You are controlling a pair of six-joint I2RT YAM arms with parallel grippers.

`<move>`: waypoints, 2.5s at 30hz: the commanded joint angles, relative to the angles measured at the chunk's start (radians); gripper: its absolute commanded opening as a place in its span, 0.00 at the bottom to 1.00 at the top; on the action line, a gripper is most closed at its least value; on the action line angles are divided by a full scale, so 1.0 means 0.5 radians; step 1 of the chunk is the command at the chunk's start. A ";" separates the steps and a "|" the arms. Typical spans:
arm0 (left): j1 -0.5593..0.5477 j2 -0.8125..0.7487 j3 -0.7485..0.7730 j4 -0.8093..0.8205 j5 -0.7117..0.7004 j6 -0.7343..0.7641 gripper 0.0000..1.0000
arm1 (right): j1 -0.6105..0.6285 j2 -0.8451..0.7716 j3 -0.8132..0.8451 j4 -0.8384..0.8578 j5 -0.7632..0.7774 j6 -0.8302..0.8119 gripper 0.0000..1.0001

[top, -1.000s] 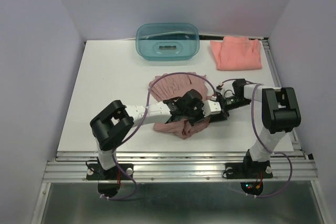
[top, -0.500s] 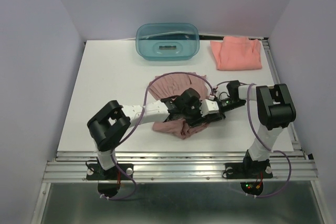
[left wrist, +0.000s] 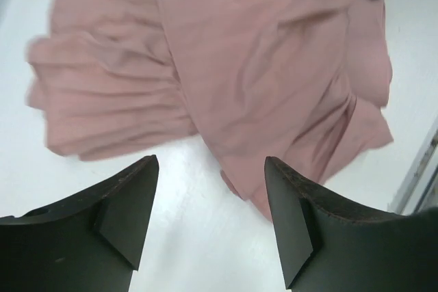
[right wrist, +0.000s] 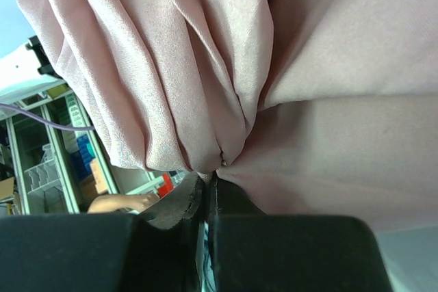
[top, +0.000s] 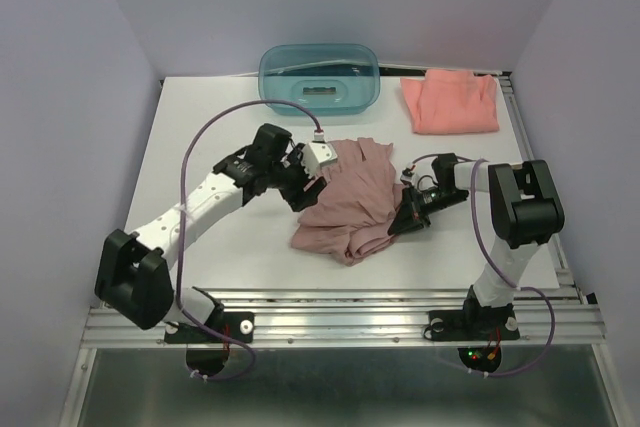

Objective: Fold and stack the skirts
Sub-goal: Fold the skirt

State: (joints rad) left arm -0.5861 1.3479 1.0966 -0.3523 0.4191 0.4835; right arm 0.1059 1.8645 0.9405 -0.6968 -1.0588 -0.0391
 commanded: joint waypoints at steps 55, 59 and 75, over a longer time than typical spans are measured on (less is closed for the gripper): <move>0.215 1.348 0.976 0.103 -0.194 -0.013 0.32 | 0.009 0.084 0.184 -0.377 -0.107 -0.327 0.01; 0.215 0.941 0.723 0.225 -0.267 0.011 0.64 | 0.009 0.091 0.159 -0.380 -0.205 -0.315 0.01; -1.165 0.347 -0.033 0.388 -1.039 -0.313 0.80 | 0.009 0.109 0.116 -0.328 -0.429 -0.146 0.01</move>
State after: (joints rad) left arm -1.1145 1.4067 1.1229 -0.1593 0.0628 0.4351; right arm 0.1059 1.9228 1.0050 -0.8562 -1.1957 -0.1383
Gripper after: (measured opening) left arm 0.793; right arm 0.038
